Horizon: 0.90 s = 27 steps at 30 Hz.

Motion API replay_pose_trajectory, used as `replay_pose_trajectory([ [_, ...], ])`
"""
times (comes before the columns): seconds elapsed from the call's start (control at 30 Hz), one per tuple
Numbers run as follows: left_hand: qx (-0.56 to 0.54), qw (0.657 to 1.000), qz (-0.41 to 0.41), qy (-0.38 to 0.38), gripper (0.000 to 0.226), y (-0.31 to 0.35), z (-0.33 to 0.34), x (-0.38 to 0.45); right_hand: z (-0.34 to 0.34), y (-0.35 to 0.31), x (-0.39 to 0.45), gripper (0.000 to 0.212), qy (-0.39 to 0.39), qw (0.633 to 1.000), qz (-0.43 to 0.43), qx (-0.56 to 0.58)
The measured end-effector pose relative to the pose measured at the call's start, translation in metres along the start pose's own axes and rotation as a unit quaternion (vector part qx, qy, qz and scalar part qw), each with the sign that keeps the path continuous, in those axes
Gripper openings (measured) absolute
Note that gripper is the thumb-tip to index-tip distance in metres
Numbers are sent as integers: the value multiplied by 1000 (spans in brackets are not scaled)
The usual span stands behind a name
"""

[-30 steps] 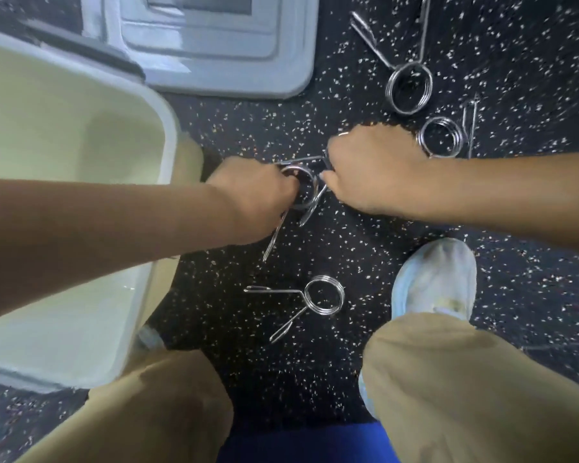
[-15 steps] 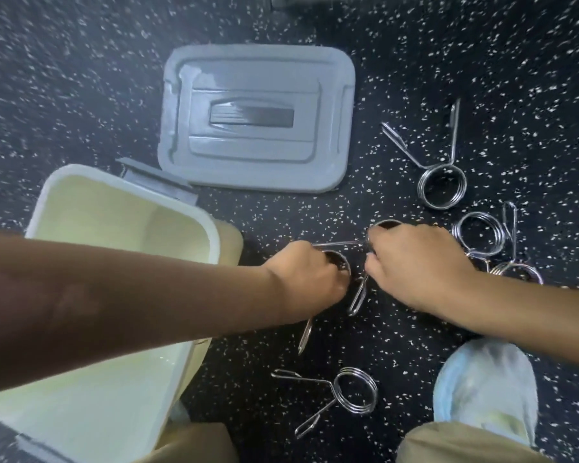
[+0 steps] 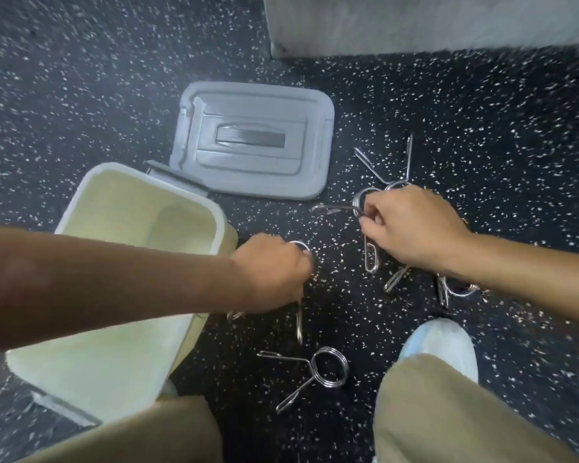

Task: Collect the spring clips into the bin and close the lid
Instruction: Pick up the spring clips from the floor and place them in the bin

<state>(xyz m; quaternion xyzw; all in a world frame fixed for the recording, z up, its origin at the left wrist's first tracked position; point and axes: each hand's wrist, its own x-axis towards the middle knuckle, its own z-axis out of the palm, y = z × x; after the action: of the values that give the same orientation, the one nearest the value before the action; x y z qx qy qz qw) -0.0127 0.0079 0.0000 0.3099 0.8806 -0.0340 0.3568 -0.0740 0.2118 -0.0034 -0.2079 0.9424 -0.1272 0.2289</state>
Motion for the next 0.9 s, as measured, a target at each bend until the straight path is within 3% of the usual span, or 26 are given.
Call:
replay_pose_trajectory([
  [0.23,-53,996,-23,67,24,3,-34,-41,-18,4,-11,18,45,998,-36,29],
  [0.5,-97,991,-33,90,25,-1,-49,-104,-15,-20,-16,16,37,994,-81,68],
  [0.63,-124,982,-73,121,23,-9,-44,-131,-16,-32,-24,20,36,991,-128,30],
  [0.9,-275,902,-239,231,23,-29,-6,-179,-14,-48,-36,12,31,985,-167,-9],
])
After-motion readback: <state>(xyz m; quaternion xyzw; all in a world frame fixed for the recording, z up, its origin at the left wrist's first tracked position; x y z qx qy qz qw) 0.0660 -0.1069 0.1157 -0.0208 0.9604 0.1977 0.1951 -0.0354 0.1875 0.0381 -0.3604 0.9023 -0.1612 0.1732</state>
